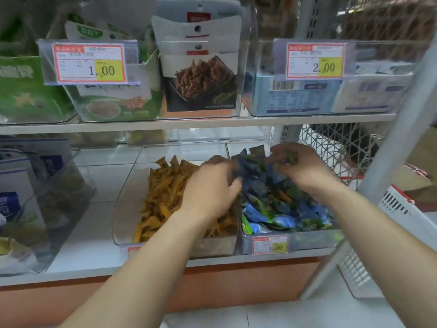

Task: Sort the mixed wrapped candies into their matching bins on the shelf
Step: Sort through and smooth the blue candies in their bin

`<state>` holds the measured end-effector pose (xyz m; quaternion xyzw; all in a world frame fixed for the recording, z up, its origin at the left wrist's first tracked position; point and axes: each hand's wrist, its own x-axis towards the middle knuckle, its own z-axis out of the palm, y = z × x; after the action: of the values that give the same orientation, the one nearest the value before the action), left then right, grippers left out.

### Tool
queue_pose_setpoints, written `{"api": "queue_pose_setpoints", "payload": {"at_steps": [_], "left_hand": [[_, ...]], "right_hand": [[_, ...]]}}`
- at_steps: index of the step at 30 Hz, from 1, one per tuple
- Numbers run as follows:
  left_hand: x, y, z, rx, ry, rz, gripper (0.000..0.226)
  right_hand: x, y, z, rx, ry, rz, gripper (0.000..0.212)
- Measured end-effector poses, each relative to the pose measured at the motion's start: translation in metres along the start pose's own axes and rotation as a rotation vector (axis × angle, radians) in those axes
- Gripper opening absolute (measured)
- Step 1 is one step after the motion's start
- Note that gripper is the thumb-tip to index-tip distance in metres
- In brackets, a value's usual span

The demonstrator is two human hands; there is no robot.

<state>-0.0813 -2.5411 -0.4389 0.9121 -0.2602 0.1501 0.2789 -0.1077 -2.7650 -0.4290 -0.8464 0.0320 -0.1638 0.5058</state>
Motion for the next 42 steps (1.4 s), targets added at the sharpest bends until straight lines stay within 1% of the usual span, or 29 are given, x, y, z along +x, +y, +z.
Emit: {"api": "queue_pose_setpoints", "payload": {"at_steps": [1, 3, 5, 6, 7, 9, 11, 13, 15, 17, 18, 19, 21, 23, 26, 29, 31, 35, 37, 39, 42], "left_hand": [[0.000, 0.011, 0.007, -0.005, -0.016, 0.053, 0.031], [0.000, 0.029, 0.021, -0.001, -0.049, 0.132, 0.033], [0.001, 0.040, 0.037, -0.003, -0.104, 0.163, 0.034], [0.003, 0.045, 0.044, -0.003, -0.142, 0.163, 0.036], [0.005, 0.049, 0.051, -0.004, -0.181, 0.158, 0.037], [0.010, 0.052, 0.060, -0.003, -0.229, 0.138, 0.041], [0.017, 0.055, 0.070, -0.028, -0.248, 0.121, 0.041], [0.023, 0.058, 0.079, -0.090, -0.276, 0.075, 0.033], [0.035, 0.062, 0.089, -0.127, -0.317, -0.002, 0.022], [0.052, 0.065, 0.098, -0.097, -0.360, -0.037, 0.017], [0.062, 0.065, 0.101, -0.068, -0.390, -0.028, 0.018], [0.071, 0.065, 0.104, -0.037, -0.435, -0.013, 0.019], [0.087, 0.064, 0.110, 0.068, -0.558, 0.024, 0.026], [0.097, 0.063, 0.119, 0.225, -0.665, 0.062, 0.037], [0.102, 0.069, 0.131, 0.430, -0.737, 0.096, 0.044], [0.101, 0.073, 0.137, 0.525, -0.826, 0.102, 0.060], [0.101, 0.069, 0.137, 0.486, -0.874, 0.087, 0.057], [0.100, 0.059, 0.131, 0.279, -0.928, 0.045, 0.040], [0.098, 0.054, 0.127, 0.192, -0.914, 0.049, 0.030], [0.098, 0.048, 0.125, 0.115, -0.887, 0.055, 0.026], [0.099, 0.042, 0.123, 0.065, -0.809, 0.068, 0.019]], "right_hand": [[-0.002, 0.005, -0.012, -0.024, 0.025, -0.014, 0.037], [-0.005, 0.015, -0.031, -0.153, 0.069, -0.032, 0.037], [-0.008, 0.025, -0.043, -0.326, 0.080, -0.027, 0.034], [-0.010, 0.030, -0.048, -0.419, 0.058, -0.015, 0.031], [-0.013, 0.036, -0.052, -0.509, 0.012, -0.001, 0.028], [-0.019, 0.046, -0.053, -0.662, -0.152, 0.001, 0.026], [-0.026, 0.053, -0.055, -0.748, -0.283, 0.002, 0.024], [-0.035, 0.055, -0.055, -0.711, -0.329, 0.011, 0.031], [-0.043, 0.058, -0.050, -0.685, -0.362, 0.025, 0.051], [-0.051, 0.064, -0.042, -0.779, -0.399, -0.007, 0.075], [-0.054, 0.067, -0.037, -0.830, -0.418, -0.010, 0.083], [-0.058, 0.069, -0.033, -0.861, -0.432, 0.000, 0.086], [-0.062, 0.073, -0.028, -0.871, -0.434, 0.019, 0.079], [-0.066, 0.074, -0.025, -0.875, -0.441, 0.032, 0.069], [-0.068, 0.074, -0.022, -0.907, -0.471, 0.040, 0.068], [-0.070, 0.076, -0.018, -0.920, -0.494, 0.038, 0.067], [-0.071, 0.076, -0.018, -0.918, -0.498, 0.044, 0.067], [-0.072, 0.077, -0.017, -0.903, -0.485, 0.049, 0.067], [-0.073, 0.078, -0.016, -0.899, -0.474, 0.046, 0.065], [-0.073, 0.079, -0.017, -0.898, -0.470, 0.043, 0.065], [-0.072, 0.080, -0.017, -0.894, -0.469, 0.047, 0.067]]}}
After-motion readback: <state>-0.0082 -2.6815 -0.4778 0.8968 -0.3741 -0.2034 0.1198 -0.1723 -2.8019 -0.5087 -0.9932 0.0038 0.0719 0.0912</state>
